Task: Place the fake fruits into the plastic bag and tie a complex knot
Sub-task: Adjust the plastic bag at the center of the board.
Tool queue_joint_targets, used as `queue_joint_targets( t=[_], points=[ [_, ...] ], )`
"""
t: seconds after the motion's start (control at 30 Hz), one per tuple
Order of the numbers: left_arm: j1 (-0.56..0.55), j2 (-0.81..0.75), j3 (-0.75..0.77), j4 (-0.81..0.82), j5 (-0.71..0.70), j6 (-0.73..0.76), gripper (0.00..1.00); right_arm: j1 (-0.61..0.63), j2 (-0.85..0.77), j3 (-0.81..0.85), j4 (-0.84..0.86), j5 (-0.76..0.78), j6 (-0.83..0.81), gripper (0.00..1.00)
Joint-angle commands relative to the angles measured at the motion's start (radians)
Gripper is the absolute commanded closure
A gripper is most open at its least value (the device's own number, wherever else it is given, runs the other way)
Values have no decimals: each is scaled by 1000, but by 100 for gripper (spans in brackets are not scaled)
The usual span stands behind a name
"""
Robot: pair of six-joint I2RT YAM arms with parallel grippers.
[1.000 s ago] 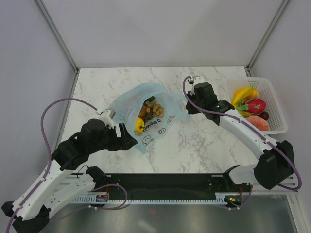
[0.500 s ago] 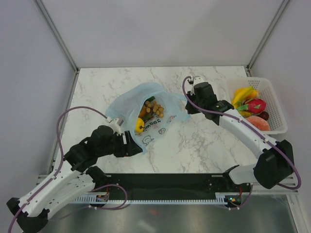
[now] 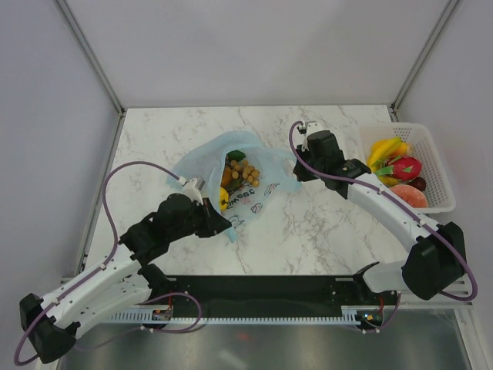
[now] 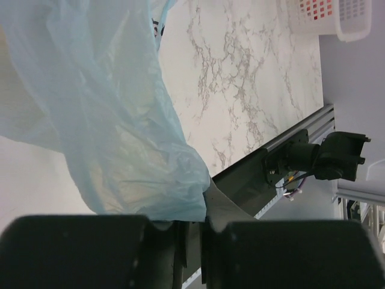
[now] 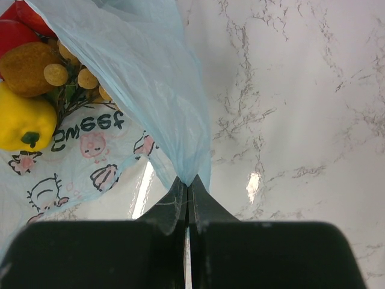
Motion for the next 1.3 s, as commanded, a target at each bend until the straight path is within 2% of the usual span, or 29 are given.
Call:
queue_joint_targets(
  t=[0.0, 0.03, 0.2, 0.37, 0.47, 0.53, 0.6, 0.67, 0.77, 0.83, 1.0, 1.1, 1.17, 1.27],
  points=[
    [-5, 12, 13, 100, -26, 5, 92, -5, -16, 35, -10, 5, 6, 100],
    [-6, 13, 30, 94, -22, 11, 98, -5, -18, 40, -20, 13, 3, 100],
    [-3, 53, 177, -23, -67, 106, 98, -9, -42, 143, -126, 63, -3, 100],
    [15, 199, 556, -210, -133, 276, 98, -16, -81, 377, -235, 70, -15, 100],
    [110, 295, 755, -223, 28, 313, 98, -13, -85, 552, -313, 59, -14, 100],
    [240, 358, 873, -213, 215, 301, 98, -13, -70, 647, -338, 57, -15, 100],
    [349, 394, 927, -186, 371, 264, 98, -13, -38, 788, -373, 57, -15, 100],
    [374, 435, 964, -161, 430, 229, 98, -13, -15, 888, -389, 48, -14, 100],
    [385, 460, 975, -120, 488, 198, 98, -12, -3, 905, -387, 30, -17, 100],
    [438, 471, 1028, -120, 539, 192, 98, -13, -1, 873, -386, 22, -20, 100],
    [699, 538, 1258, -121, 754, 111, 98, -11, -47, 660, -341, 37, -6, 100],
    [744, 567, 1358, -123, 791, 89, 98, -13, -85, 556, -323, 59, 0, 100],
    [744, 567, 1362, -121, 798, 86, 98, -14, -111, 537, -335, 114, -4, 100],
    [744, 535, 1227, -95, 812, 78, 98, -35, -119, 649, -394, 187, -20, 100]
  ],
)
